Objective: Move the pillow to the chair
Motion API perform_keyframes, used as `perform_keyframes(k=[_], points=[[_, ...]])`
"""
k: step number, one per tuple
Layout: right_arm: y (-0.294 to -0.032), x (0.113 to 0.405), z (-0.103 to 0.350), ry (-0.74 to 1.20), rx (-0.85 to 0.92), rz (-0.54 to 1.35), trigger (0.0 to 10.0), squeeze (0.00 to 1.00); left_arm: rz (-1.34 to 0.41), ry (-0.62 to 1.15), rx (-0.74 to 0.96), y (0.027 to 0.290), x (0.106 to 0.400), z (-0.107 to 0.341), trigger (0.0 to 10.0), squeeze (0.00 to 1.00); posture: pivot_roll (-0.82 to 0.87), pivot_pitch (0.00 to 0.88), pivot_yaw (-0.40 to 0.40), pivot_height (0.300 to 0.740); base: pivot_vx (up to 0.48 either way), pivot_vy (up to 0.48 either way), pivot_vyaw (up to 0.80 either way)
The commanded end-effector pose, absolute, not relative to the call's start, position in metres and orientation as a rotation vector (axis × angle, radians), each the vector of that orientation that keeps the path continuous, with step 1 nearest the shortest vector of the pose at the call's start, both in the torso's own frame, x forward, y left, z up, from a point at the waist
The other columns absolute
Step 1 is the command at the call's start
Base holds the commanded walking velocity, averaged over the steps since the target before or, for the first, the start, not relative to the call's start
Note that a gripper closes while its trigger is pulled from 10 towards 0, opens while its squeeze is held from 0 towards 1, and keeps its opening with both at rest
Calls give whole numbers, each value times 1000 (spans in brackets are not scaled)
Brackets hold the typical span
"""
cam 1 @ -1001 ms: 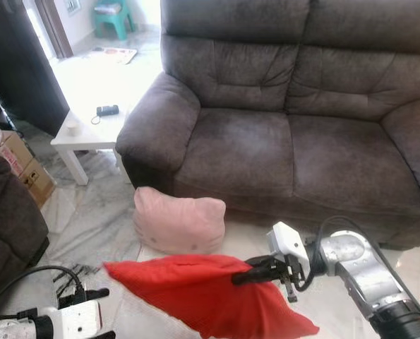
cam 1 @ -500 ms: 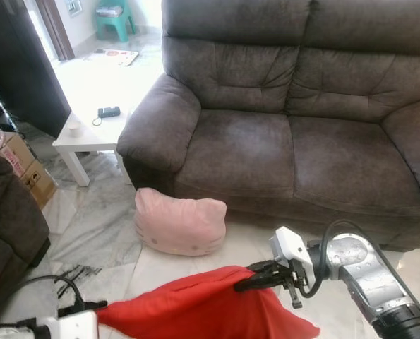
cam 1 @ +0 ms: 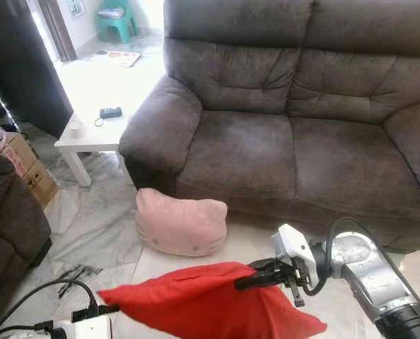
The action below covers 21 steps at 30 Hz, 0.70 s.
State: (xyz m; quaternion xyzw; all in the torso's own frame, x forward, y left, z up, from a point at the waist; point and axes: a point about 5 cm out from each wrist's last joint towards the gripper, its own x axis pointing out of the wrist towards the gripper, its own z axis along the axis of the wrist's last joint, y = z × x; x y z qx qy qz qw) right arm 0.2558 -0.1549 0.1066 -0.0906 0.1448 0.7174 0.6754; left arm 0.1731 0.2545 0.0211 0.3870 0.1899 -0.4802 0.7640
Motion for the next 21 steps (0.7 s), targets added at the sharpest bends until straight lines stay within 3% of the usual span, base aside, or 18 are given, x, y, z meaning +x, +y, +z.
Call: perform_keyframes(k=[1,14,21], points=[[-150,257,128,201,-220,1654,10000,0,-1035,412,851,258,173,21,10000,0,105,16,-6,740,0,0,0],[-151,257,134,188,-222,1656,10000,0,-1099,523,722,247,161,-5,10000,0,83,34,-6,740,0,0,0],[-153,256,139,184,-225,1659,10000,0,-1115,535,758,244,161,-14,10000,0,69,38,-9,740,0,0,0]])
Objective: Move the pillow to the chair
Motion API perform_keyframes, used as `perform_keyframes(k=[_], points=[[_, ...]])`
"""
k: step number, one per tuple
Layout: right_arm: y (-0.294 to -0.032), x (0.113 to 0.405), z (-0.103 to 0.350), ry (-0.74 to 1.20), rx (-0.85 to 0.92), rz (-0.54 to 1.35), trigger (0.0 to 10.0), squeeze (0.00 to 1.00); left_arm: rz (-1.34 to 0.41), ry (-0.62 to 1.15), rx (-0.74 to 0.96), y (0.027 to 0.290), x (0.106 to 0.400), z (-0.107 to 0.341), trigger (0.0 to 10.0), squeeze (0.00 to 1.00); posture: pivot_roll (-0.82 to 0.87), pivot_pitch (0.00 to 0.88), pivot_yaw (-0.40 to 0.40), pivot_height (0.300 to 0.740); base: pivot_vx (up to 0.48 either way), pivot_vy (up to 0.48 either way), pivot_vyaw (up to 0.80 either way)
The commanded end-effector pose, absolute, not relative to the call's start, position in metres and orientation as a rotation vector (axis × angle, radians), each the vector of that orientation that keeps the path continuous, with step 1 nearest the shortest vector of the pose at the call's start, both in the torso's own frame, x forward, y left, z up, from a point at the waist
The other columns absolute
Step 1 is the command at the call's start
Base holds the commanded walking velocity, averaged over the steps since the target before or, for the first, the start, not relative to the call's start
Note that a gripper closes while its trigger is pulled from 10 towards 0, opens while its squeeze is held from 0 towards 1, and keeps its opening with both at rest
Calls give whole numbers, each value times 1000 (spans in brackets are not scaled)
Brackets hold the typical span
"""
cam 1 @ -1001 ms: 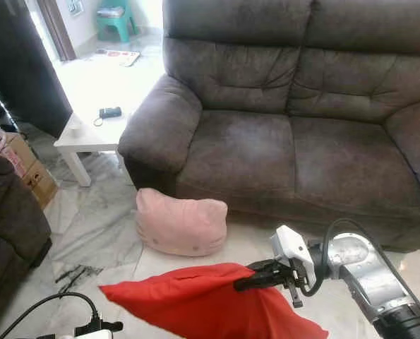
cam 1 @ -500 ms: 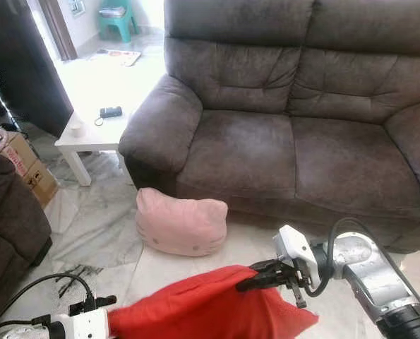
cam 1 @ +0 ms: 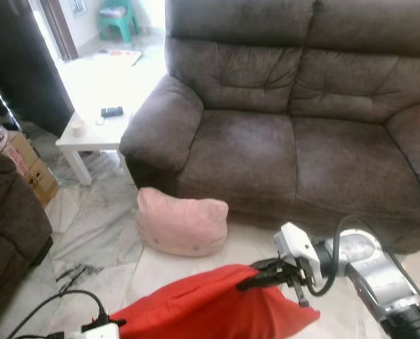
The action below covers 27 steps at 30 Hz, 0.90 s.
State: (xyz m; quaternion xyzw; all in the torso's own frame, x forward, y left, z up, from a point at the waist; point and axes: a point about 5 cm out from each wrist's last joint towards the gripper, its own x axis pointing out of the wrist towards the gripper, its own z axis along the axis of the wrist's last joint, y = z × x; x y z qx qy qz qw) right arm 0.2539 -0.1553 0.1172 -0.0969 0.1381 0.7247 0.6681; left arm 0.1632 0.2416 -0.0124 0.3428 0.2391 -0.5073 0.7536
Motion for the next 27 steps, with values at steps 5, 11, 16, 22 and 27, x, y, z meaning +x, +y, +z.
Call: perform_keyframes(k=[5,11,16,22,27], points=[[-155,255,140,188,-231,1658,10000,0,-1053,493,799,245,172,-12,10000,0,68,41,-11,740,0,0,0],[-152,254,141,186,-225,1667,10000,0,-1004,462,769,238,178,-15,10000,0,68,42,-12,740,0,0,0],[-153,253,142,185,-225,1666,10000,0,-1044,494,738,231,171,-23,10000,0,53,46,-12,740,0,0,0],[-157,253,145,189,-228,1657,10000,0,-1049,511,755,227,168,-30,0,0,45,48,-14,740,0,0,0],[-156,254,145,183,-224,1652,10000,0,-1057,518,773,227,168,-33,0,0,45,49,-15,740,0,0,0]])
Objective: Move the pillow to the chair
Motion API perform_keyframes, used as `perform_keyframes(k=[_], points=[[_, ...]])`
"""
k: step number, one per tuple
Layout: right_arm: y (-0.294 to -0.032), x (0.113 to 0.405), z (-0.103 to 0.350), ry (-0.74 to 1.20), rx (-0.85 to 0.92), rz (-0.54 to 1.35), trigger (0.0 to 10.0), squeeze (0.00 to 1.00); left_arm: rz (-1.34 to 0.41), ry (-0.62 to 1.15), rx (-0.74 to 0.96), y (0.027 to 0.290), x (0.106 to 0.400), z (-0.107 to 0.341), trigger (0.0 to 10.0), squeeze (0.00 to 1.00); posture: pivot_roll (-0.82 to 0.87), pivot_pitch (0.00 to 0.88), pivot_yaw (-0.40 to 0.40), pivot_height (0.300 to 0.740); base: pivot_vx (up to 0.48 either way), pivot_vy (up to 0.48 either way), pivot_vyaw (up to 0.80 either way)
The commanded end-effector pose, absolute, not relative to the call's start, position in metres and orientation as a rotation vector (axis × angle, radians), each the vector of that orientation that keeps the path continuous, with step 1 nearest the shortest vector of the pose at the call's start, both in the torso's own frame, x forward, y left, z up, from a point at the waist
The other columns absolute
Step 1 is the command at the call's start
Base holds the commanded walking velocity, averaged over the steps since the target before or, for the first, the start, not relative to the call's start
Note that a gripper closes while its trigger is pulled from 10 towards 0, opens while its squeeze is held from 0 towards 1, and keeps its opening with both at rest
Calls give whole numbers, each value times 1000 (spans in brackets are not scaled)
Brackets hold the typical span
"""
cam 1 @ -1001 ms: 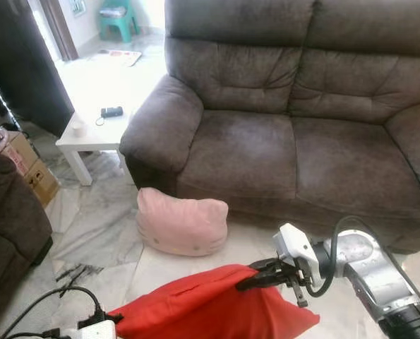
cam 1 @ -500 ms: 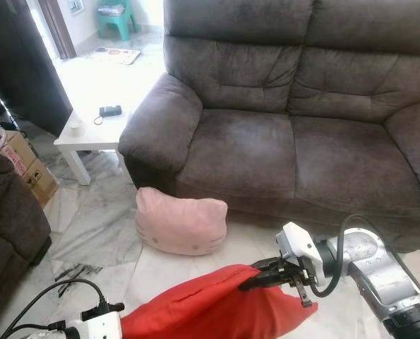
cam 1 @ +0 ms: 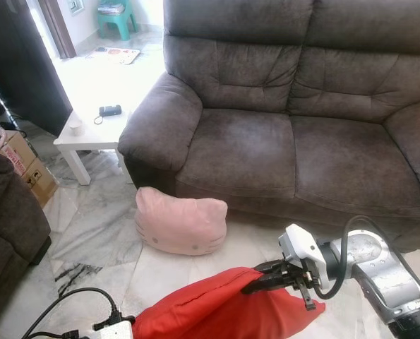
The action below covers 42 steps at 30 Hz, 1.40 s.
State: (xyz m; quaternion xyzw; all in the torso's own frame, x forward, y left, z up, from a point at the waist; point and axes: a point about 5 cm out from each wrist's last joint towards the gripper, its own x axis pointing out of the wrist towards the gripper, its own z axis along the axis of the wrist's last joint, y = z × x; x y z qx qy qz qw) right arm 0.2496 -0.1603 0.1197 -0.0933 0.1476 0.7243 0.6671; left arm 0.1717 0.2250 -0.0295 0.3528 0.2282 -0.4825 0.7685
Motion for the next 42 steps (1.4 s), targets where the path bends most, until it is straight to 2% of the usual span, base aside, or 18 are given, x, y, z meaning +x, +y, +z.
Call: perform_keyframes(k=[1,42], points=[[-156,254,145,182,-223,1651,10000,0,-1054,518,770,227,168,-33,0,0,45,49,-15,740,0,0,0],[-149,257,133,177,-199,1613,10000,0,-988,426,758,232,181,-18,0,0,69,26,-1,740,0,0,0]])
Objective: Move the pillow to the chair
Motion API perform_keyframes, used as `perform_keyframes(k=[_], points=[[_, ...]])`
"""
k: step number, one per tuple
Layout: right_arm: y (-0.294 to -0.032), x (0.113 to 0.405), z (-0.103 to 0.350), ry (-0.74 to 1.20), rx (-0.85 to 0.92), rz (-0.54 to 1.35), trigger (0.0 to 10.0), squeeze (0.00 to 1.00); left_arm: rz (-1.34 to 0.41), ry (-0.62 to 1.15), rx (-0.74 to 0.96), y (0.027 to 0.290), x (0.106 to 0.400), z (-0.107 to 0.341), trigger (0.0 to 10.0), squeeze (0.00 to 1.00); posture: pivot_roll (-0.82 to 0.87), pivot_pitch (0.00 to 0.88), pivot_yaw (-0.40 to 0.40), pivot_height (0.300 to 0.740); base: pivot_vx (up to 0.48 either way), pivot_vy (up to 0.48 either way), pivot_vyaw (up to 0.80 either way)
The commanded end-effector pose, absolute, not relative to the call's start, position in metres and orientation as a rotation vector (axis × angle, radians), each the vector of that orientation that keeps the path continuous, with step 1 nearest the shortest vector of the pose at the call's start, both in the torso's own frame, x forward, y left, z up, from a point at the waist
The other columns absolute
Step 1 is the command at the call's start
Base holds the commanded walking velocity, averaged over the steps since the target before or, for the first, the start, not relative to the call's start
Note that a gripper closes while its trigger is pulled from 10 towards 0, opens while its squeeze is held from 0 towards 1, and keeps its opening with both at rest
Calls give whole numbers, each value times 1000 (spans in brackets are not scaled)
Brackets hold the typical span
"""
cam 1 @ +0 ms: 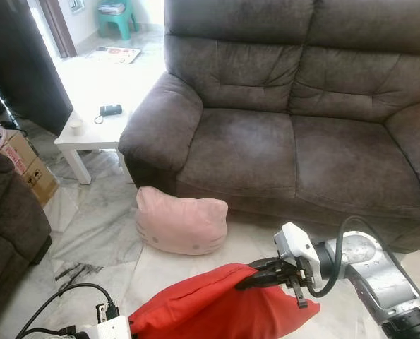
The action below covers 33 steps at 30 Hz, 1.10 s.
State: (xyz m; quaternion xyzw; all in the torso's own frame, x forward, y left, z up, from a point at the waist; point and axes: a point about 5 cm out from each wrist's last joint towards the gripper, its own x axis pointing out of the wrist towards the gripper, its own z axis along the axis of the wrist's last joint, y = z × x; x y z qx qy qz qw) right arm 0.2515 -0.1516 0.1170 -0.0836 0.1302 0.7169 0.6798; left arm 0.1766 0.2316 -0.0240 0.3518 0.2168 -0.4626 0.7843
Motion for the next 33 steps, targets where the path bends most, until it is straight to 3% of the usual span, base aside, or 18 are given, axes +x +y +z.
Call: perform_keyframes(k=[1,10,17,18,19,20,26,33], points=[[-149,257,133,177,-198,1611,10000,0,-968,417,749,232,183,-17,0,0,69,27,-1,740,0,0,0],[-148,257,130,189,-198,1605,10000,0,-891,367,719,232,193,-9,0,0,71,34,-2,740,0,0,0],[-150,258,123,204,-223,1563,10000,0,-642,197,635,233,227,22,0,0,70,38,-2,740,0,0,0],[-150,264,119,199,-261,1500,10000,0,-534,124,592,232,240,37,2039,0,70,42,-4,740,0,0,0],[-151,270,116,190,-283,1440,10000,0,-496,94,568,231,245,43,9020,0,70,42,-4,740,0,0,0],[-152,276,114,185,-296,1377,10000,0,-464,67,542,229,249,49,10000,0,69,44,-7,740,0,0,0],[-163,302,98,199,-401,995,10000,0,-270,-69,405,219,269,80,10000,0,74,46,-14,740,0,0,0],[-168,313,94,147,-351,683,10000,0,-115,-94,318,212,280,92,10000,0,73,48,-16,740,0,0,0]])
